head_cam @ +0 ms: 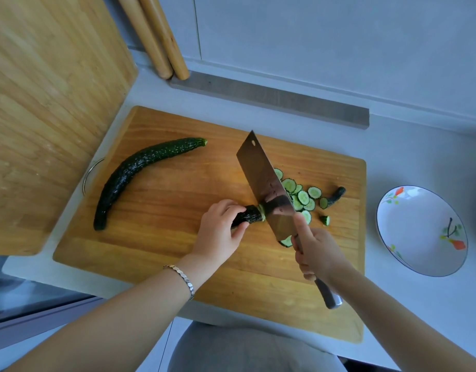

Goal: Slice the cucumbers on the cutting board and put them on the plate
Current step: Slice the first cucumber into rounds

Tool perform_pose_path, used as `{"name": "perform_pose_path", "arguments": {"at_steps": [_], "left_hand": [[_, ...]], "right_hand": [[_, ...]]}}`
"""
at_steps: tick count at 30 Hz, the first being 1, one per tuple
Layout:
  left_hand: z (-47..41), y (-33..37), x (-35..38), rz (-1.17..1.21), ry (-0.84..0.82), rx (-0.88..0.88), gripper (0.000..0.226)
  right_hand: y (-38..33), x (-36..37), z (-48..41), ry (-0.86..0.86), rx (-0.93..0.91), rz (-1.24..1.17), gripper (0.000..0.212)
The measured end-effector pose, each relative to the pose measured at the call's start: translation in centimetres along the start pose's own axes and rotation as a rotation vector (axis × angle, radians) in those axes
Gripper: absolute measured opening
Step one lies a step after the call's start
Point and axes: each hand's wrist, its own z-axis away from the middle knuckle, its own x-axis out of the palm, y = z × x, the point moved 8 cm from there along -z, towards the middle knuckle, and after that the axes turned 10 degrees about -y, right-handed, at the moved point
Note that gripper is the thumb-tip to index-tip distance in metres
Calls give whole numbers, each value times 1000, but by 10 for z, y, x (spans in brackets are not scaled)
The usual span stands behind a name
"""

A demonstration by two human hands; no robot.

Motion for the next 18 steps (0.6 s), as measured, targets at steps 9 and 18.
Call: {"name": "perform_pose_path", "arguments": {"at_steps": [9, 18], "left_hand": [[-2, 1, 1, 8, -7, 11, 23], [-1, 2, 1, 21, -7, 14, 23]], "right_hand": [[-8, 4, -2, 42, -34, 203, 56], [3, 18, -25, 64, -7, 174, 56]]}}
